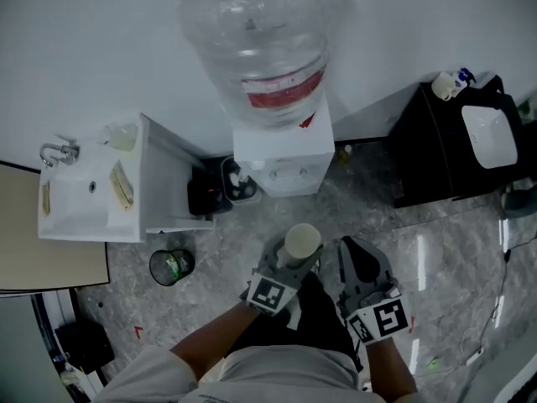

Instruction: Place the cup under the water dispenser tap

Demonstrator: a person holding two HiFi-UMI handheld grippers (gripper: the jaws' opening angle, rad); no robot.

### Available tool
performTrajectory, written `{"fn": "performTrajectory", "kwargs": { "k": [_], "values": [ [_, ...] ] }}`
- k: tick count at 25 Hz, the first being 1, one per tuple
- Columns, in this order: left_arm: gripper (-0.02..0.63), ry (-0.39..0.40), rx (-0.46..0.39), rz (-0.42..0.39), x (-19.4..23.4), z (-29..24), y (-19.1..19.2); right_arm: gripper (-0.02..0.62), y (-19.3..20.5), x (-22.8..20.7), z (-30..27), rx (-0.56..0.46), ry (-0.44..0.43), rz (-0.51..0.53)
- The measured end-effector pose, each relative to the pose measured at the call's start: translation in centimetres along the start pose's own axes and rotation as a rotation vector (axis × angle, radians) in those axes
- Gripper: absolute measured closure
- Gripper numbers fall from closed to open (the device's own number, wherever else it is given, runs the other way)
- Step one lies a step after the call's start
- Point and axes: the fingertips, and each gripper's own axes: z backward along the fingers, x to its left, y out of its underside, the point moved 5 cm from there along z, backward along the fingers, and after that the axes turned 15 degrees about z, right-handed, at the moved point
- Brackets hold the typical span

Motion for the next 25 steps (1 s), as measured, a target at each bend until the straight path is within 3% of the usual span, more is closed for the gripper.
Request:
{"fn": "performTrajectory", "kwargs": {
  "k": [6,16,25],
  "values": [
    [0.341,-0.057,0.015,-0.026,7.3,-5.7,6.4,0.580,5.6,-2.6,-5.5,0.023,-0.002,-0.013],
    [0.341,-0.118,0.095,-0.014,19.3,-14.6,24.9,0.578,19.8,-4.3,-10.8,0.059,0.036,-0.034],
    [0.341,-0.156,0.132,-0.023,24.2,-20.8,32.7,0.578,24.6,-5.1,-14.1,0.010,0.013,-0.037]
  ]
}}
